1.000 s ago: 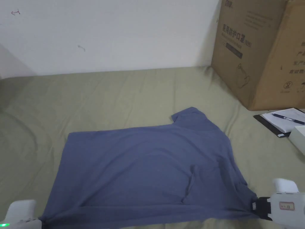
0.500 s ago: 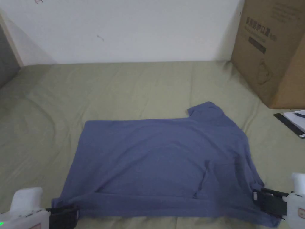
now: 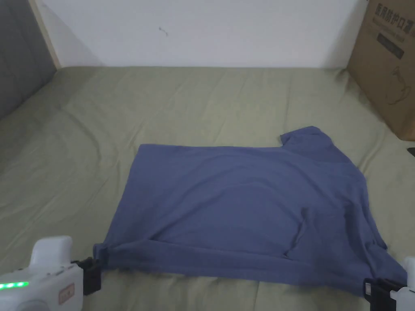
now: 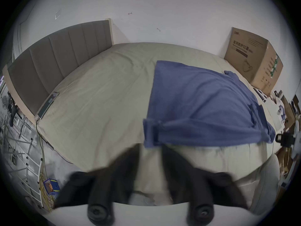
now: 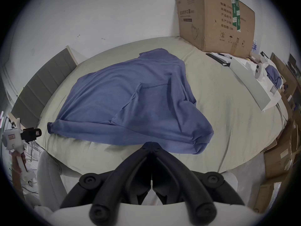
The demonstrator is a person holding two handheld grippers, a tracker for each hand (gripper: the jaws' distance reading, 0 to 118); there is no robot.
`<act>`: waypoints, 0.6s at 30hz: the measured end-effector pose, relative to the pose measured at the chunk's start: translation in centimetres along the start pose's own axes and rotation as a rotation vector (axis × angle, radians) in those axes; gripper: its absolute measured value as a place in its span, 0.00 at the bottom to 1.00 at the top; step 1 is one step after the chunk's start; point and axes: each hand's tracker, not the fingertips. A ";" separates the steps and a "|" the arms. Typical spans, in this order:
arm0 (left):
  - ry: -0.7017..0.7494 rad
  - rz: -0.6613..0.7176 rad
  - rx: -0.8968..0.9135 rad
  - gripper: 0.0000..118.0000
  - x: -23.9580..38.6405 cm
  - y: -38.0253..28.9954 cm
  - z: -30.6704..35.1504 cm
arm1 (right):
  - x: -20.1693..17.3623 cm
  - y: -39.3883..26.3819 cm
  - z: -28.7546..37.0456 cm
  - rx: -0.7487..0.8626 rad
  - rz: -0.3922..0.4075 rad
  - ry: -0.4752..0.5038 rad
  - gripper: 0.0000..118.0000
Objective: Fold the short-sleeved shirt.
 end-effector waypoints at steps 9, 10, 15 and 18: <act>-0.003 0.054 -0.083 0.73 -0.2 3.0 -5.7 | 1.3 -0.6 0.4 -0.017 -0.071 -0.018 0.00; -0.033 0.032 -0.090 0.73 -0.2 2.7 -6.2 | 1.4 -0.7 0.4 -0.021 -0.071 -0.022 0.00; -0.028 -0.027 -0.142 0.13 1.4 1.3 -7.3 | 2.1 -0.8 0.6 -0.018 -0.099 -0.028 0.00; -0.027 -0.047 -0.073 0.09 1.8 2.0 -6.1 | 2.8 -0.7 0.7 -0.010 -0.125 -0.024 0.00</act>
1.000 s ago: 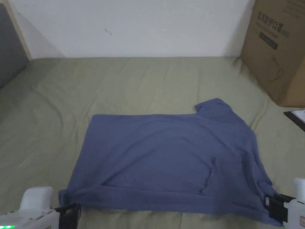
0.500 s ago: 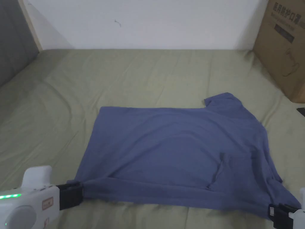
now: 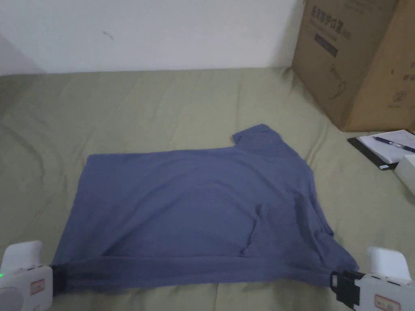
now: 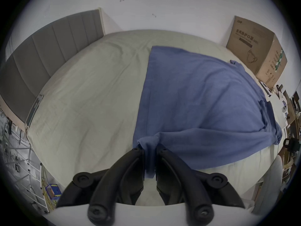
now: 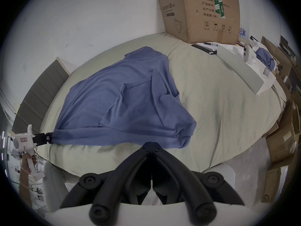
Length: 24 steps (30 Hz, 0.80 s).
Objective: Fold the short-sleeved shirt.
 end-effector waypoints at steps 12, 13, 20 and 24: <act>-0.001 -0.010 -0.034 0.07 -0.5 -0.7 0.2 | 1.4 3.5 -2.4 0.051 0.120 -0.088 0.91; 0.001 -0.010 -0.039 0.07 -0.6 -0.8 0.1 | 1.6 3.9 -3.3 0.055 0.141 -0.129 0.91; -0.015 0.014 -0.051 0.07 -1.0 -0.6 0.0 | 2.3 3.6 -7.4 -0.093 0.225 -0.131 0.03; -0.011 0.011 -0.063 0.07 -0.8 -0.8 -0.1 | 2.1 4.1 -6.2 -0.051 0.191 -0.066 0.01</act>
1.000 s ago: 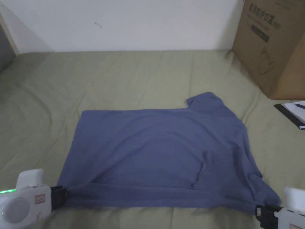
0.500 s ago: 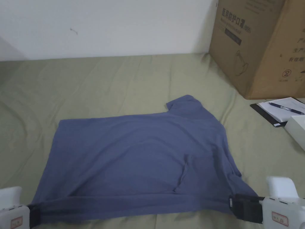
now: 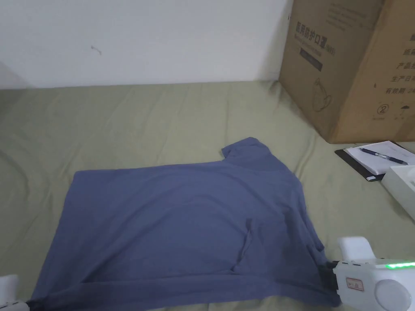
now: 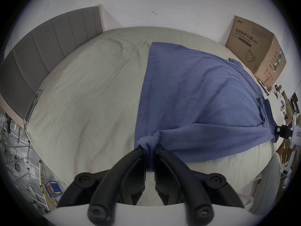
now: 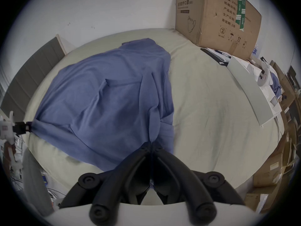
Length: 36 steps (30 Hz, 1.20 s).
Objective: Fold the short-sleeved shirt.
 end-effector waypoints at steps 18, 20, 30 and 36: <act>-0.002 -0.060 0.016 0.07 1.1 12.8 -4.1 | 1.1 14.6 -2.8 0.105 -0.194 -0.008 0.01; 0.011 -0.090 -0.006 0.07 1.7 14.2 -6.1 | 1.0 16.1 -5.2 0.087 -0.207 -0.018 0.01; -0.031 -0.058 -0.092 0.90 0.6 14.0 -8.3 | 0.9 15.6 -9.1 0.002 -0.153 -0.033 0.45; -0.006 -0.013 -0.009 0.90 -1.3 10.6 -1.9 | 0.8 12.5 -3.2 0.101 -0.151 -0.025 0.72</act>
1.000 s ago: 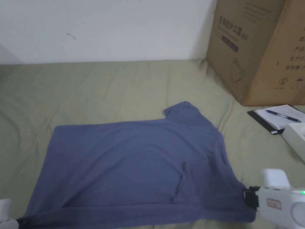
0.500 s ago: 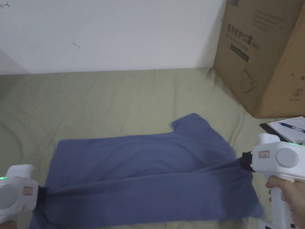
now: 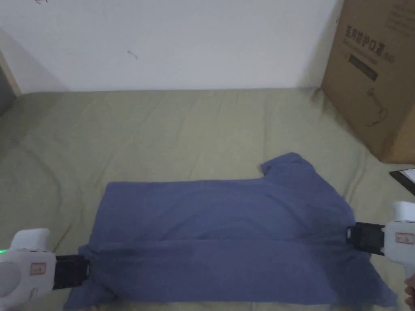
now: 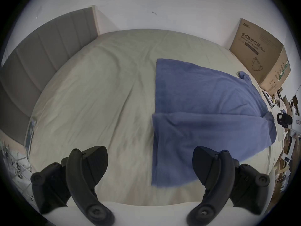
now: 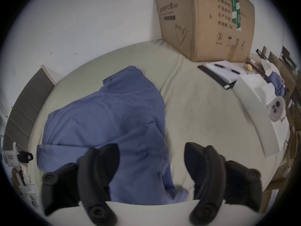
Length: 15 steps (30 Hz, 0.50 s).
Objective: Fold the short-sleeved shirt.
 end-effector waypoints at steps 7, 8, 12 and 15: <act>-0.050 0.107 0.021 0.02 -0.9 -9.1 4.1 | -2.1 -6.2 5.3 0.003 -0.045 0.127 0.00; -0.066 0.097 0.001 0.00 -0.7 -10.0 4.2 | -2.6 -7.1 5.7 -0.011 -0.011 0.148 0.00; -0.073 0.070 0.024 0.00 -0.2 -10.0 3.6 | -4.3 -9.6 5.8 -0.026 0.045 0.134 0.00; -0.076 0.100 0.049 0.21 -0.5 -7.9 2.5 | -4.3 -10.6 5.2 -0.058 -0.035 0.166 0.00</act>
